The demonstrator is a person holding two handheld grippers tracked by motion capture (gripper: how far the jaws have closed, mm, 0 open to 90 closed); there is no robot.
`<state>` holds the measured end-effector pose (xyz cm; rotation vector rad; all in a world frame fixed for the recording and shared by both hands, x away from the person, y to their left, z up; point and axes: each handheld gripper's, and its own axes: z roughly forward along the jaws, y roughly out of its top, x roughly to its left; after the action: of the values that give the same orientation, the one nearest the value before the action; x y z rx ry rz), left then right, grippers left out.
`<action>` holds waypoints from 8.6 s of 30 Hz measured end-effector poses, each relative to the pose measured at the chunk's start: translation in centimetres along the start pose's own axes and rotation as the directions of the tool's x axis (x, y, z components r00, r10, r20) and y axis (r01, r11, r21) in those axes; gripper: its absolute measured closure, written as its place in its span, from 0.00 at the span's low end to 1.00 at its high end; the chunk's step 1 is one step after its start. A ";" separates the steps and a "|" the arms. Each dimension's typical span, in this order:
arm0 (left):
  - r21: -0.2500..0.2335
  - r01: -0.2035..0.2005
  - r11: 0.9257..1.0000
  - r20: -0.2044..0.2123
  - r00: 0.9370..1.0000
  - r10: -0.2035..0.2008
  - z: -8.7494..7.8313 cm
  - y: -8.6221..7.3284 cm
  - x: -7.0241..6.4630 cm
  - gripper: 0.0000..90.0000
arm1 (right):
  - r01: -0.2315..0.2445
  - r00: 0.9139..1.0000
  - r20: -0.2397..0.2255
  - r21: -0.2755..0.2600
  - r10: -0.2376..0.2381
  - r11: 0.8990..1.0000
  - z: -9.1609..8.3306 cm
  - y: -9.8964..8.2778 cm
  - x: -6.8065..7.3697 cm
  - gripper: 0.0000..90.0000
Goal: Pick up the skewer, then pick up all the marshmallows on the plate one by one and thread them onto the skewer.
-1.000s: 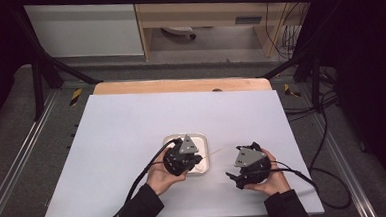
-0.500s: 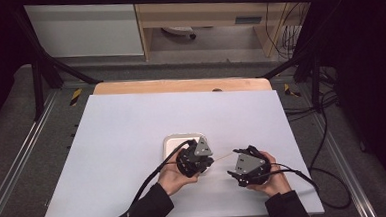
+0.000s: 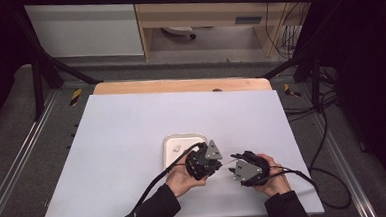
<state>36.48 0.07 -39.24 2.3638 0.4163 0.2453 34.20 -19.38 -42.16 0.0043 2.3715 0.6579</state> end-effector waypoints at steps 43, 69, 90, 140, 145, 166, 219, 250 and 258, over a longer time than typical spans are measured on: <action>0.022 -0.003 1.000 0.047 0.999 0.002 0.8 0.4 -0.6 0.98 | 0.254 0.966 -0.037 -0.008 -0.255 0.967 0.4 0.1 0.9 0.99; 0.266 -0.044 0.963 0.073 0.997 0.025 0.0 0.8 0.9 0.67 | 0.292 0.955 -0.072 0.041 -0.289 0.956 0.7 0.8 0.9 0.99; 0.337 -0.069 0.939 0.086 0.995 0.042 1.7 0.6 -0.2 0.98 | 0.322 0.944 -0.088 0.051 -0.317 0.945 0.9 0.9 1.3 0.99; 0.125 0.089 0.988 -0.105 0.992 -0.076 -4.7 -6.1 2.6 0.99 | -0.569 0.822 0.020 0.065 0.569 0.820 -0.1 -2.8 -0.8 0.12; 0.057 0.139 0.989 -0.141 0.981 -0.130 -6.2 -7.7 3.0 0.99 | -0.632 0.773 0.002 0.086 0.635 0.770 0.2 -3.2 -0.8 0.09; -0.152 0.264 0.952 -0.227 0.928 -0.294 -10.2 -13.9 4.0 0.99 | -0.755 0.650 -0.085 0.050 0.755 0.654 1.4 -1.1 -1.7 0.01; -0.253 0.327 0.911 -0.236 0.892 -0.386 -12.1 -18.0 5.1 0.99 | -0.778 0.616 -0.158 0.035 0.772 0.628 13.5 11.6 -6.2 0.11; -0.246 0.325 0.913 -0.233 0.895 -0.381 -11.9 -18.0 5.0 0.99 | -0.685 0.700 -0.208 0.073 0.683 0.725 16.0 11.3 -4.7 0.67; -0.245 0.322 0.915 -0.233 0.896 -0.378 -11.9 -18.0 5.0 0.99 | -0.688 0.698 -0.206 0.073 0.686 0.722 15.9 11.2 -4.7 0.75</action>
<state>33.58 21.71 -42.58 2.0153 0.9014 0.4262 45.64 -3.11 -44.52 0.9112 2.5565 1.0588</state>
